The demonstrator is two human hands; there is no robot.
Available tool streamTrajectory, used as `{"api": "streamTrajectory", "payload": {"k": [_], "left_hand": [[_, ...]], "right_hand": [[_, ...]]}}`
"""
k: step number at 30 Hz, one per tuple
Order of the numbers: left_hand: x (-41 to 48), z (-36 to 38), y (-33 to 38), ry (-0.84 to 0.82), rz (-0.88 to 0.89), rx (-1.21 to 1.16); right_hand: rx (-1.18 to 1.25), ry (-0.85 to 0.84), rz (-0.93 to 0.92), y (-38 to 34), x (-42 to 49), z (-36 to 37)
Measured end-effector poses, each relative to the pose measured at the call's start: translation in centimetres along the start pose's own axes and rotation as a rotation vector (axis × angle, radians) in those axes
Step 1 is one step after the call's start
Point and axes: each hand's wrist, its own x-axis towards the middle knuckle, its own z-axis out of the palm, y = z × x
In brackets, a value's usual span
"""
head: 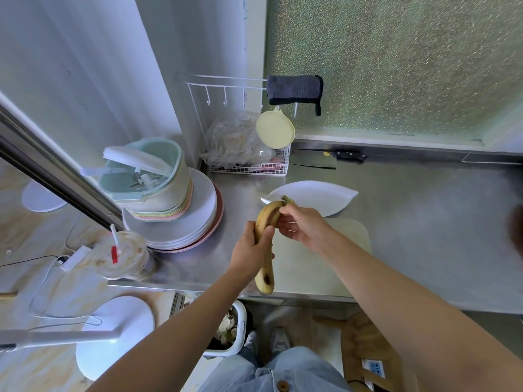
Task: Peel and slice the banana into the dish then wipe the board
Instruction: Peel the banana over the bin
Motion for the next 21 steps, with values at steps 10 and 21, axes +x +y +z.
{"api": "streamTrajectory", "payload": {"k": [10, 21], "left_hand": [[0.0, 0.1, -0.7, 0.176, 0.131, 0.331], [-0.3, -0.9, -0.9, 0.128, 0.163, 0.338]], "right_hand": [[-0.006, 0.146, 0.000, -0.1, 0.5, 2.0], [-0.055, 0.145, -0.035, -0.1, 0.5, 2.3]]}}
